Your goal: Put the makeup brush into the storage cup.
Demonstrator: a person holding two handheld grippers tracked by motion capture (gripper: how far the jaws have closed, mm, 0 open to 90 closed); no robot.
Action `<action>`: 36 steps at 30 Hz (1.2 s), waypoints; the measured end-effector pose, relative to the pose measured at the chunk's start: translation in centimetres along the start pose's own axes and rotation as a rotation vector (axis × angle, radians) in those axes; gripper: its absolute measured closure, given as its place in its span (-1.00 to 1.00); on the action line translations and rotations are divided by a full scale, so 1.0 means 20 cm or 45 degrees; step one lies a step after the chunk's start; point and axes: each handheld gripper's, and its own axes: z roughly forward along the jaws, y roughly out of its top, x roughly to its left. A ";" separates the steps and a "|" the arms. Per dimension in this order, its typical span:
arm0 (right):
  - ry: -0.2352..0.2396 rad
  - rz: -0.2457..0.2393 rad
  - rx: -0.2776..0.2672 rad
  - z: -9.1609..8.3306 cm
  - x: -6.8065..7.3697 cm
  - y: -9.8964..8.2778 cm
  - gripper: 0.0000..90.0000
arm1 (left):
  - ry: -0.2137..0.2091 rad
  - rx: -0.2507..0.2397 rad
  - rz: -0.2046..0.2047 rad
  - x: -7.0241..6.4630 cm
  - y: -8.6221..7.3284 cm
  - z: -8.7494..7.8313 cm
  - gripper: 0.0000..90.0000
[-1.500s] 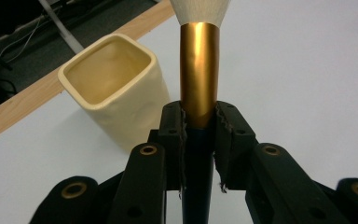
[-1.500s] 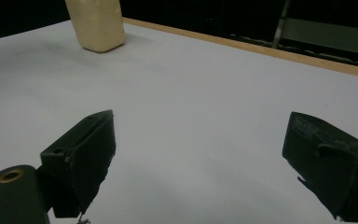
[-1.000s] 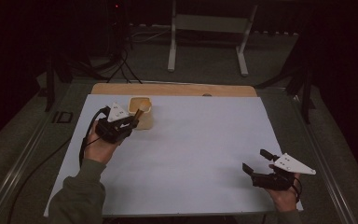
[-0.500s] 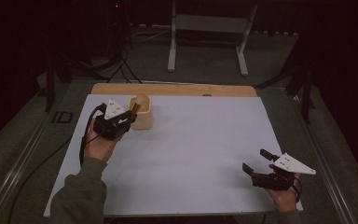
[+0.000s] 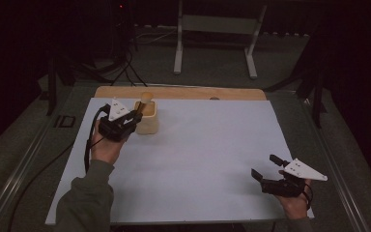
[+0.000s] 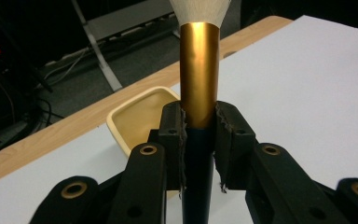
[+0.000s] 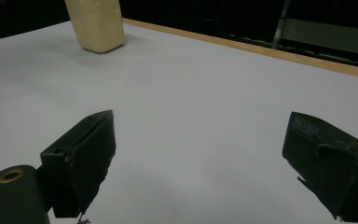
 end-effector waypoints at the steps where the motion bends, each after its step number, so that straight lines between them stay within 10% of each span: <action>1: 0.000 -0.002 0.000 0.00 0.00 0.00 -0.79 | 0.003 -0.007 -0.003 0.00 0.00 0.00 0.67; 36: -0.005 0.005 -0.005 -0.01 0.00 0.00 -0.79 | 0.027 -0.112 -0.041 0.07 0.05 0.04 0.67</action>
